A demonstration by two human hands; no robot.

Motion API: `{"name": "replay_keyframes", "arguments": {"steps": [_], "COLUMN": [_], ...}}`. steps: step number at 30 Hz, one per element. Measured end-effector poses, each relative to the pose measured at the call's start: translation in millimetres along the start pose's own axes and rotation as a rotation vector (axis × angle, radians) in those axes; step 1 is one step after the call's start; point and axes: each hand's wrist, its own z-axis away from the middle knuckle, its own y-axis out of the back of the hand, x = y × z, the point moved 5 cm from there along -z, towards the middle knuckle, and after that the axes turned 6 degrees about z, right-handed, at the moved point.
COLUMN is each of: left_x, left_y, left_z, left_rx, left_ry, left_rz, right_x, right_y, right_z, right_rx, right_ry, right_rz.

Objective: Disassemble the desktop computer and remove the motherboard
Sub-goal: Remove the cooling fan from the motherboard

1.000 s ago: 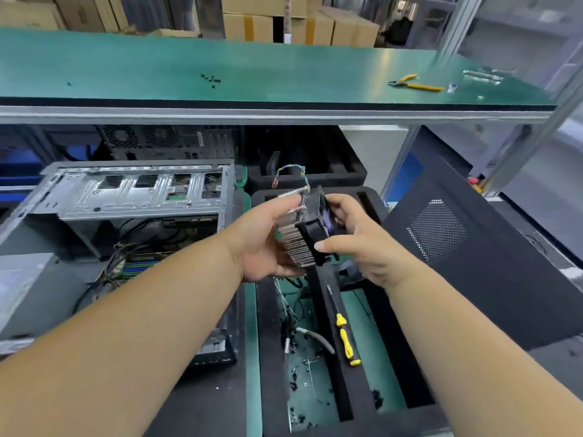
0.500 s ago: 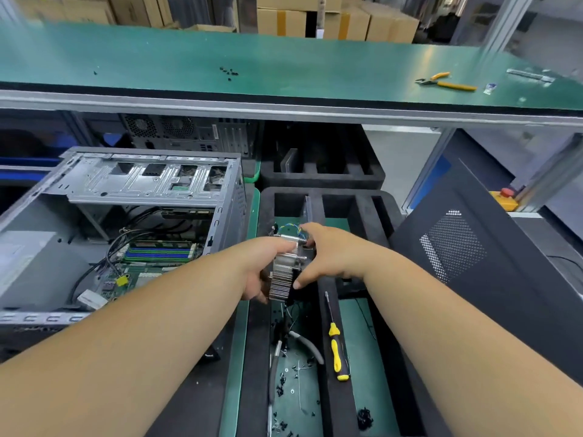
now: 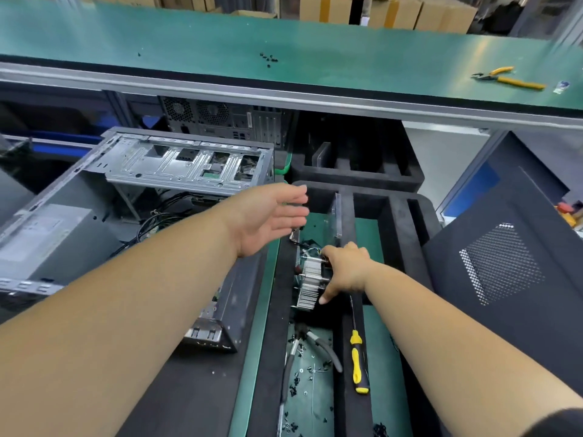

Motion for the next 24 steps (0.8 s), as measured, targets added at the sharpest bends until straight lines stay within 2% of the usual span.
{"name": "replay_keyframes", "arguments": {"steps": [6, 10, 12, 15, 18, 20, 24], "left_x": [23, 21, 19, 17, 16, 15, 15], "left_y": [19, 31, 36, 42, 47, 49, 54], "left_z": [19, 26, 27, 27, 26, 26, 27], "left_rx": [-0.027, -0.014, -0.009, -0.001, 0.01, 0.012, 0.001], "left_ry": [-0.156, -0.164, -0.16, -0.156, -0.153, -0.157, -0.167], "left_rz": [0.042, 0.034, 0.037, 0.043, 0.045, 0.042, 0.043], "right_x": [12, 12, 8, 7, 7, 8, 2], "right_y": [7, 12, 6, 2, 8, 9, 1], "right_z": [-12, -12, -12, -16, -20, -22, -26], "right_rx": [-0.037, -0.203, -0.226, -0.112, 0.159, 0.268, 0.19], "right_ry": [-0.007, 0.023, 0.039, 0.008, -0.058, -0.119, -0.048], "right_rz": [0.085, 0.138, 0.167, 0.153, 0.19, 0.164, 0.224]}}
